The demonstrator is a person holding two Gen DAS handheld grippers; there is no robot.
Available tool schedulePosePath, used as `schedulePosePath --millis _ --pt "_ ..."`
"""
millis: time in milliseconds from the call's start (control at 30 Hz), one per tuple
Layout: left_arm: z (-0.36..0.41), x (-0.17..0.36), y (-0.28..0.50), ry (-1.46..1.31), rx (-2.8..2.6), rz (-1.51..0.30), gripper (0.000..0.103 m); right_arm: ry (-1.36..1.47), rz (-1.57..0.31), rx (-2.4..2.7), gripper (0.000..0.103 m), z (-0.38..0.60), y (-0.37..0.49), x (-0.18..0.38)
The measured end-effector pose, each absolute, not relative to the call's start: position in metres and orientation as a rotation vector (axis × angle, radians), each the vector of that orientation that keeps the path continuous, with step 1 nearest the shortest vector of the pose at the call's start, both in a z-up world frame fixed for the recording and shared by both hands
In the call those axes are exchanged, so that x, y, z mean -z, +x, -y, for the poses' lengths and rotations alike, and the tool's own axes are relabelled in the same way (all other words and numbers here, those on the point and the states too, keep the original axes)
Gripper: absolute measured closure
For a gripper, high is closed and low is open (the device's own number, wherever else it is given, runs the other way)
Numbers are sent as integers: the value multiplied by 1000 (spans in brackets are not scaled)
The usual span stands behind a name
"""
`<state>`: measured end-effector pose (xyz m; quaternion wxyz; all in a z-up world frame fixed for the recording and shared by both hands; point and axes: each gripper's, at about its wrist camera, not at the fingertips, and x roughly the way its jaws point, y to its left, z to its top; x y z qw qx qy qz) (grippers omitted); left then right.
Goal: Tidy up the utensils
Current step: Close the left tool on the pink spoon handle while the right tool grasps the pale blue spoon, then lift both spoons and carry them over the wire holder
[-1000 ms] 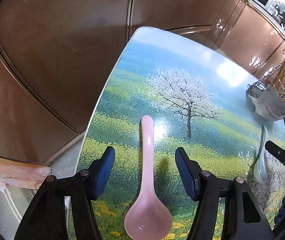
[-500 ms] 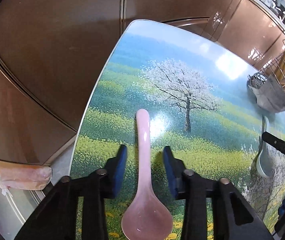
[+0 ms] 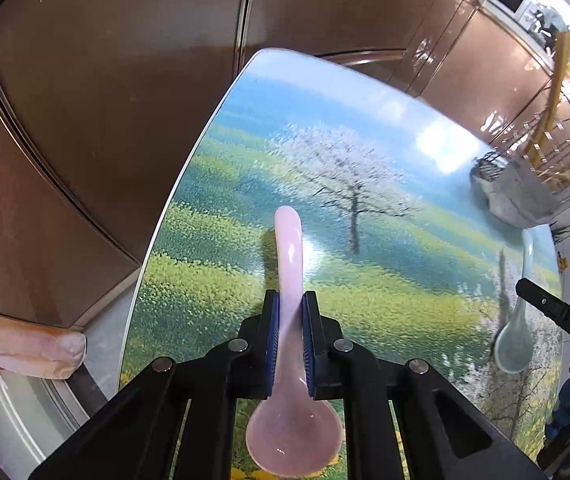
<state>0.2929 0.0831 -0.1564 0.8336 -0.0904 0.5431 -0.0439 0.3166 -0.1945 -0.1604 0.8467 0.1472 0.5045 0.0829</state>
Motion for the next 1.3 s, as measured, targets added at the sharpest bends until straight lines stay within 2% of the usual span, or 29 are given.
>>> schedulePosePath --millis 800,1300 --pt "-56 95 218 -199 196 -924 95 222 -864 -259 97 182 219 110" --pt "-52 49 200 -223 235 -845 95 203 -789 -231 97 189 193 70"
